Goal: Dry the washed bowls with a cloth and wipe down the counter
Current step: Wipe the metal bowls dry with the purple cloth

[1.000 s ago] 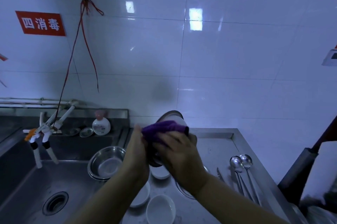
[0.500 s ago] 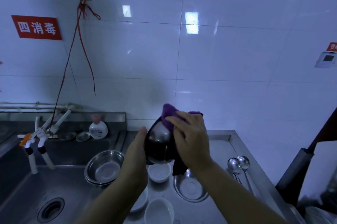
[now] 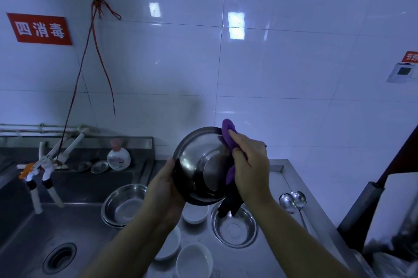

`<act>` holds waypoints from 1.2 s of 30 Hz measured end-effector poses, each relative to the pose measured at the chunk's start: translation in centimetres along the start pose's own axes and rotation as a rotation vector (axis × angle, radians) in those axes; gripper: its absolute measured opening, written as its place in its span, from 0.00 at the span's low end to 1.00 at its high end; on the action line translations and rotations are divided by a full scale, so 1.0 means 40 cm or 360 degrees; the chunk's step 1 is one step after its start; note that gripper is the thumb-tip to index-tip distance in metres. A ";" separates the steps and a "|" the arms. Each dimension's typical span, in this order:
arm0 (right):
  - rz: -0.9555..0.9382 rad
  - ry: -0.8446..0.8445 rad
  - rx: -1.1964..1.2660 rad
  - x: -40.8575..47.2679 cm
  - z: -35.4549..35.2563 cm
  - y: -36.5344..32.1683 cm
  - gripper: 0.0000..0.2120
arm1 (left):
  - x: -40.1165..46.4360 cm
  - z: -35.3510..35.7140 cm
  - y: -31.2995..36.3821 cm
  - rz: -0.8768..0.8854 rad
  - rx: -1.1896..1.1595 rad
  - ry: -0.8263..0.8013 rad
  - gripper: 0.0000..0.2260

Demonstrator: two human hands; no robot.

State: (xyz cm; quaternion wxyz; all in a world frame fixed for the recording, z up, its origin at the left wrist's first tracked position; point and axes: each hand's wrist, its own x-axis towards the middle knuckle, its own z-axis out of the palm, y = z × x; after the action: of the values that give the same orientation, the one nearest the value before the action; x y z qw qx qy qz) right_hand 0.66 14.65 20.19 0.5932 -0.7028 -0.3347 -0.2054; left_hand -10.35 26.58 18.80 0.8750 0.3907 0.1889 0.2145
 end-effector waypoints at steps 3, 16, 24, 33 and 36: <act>-0.0420 0.0019 -0.0339 -0.004 0.008 -0.020 0.18 | 0.007 0.011 0.006 -0.0028 -0.0047 -0.0060 0.21; -0.0788 -0.0114 -0.0424 -0.057 -0.004 0.077 0.16 | 0.030 -0.001 0.055 -0.0158 -0.0111 -0.0209 0.25; -0.0863 -0.0436 -0.0844 0.017 0.035 -0.014 0.17 | 0.017 0.034 0.020 -0.0256 -0.0179 -0.0237 0.21; -0.1148 -0.0555 -0.0919 -0.070 0.043 0.020 0.17 | 0.017 0.037 0.040 -0.0529 -0.0314 -0.0174 0.21; -0.1234 -0.0459 -0.0860 -0.090 0.029 0.046 0.16 | 0.018 0.040 0.052 -0.0546 -0.0348 -0.0155 0.22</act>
State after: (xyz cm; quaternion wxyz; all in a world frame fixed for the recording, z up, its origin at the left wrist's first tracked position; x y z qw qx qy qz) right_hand -0.62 14.82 16.20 0.2171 -0.6765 -0.5851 -0.3911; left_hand -9.43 27.24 21.27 0.9440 0.2655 0.1858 0.0625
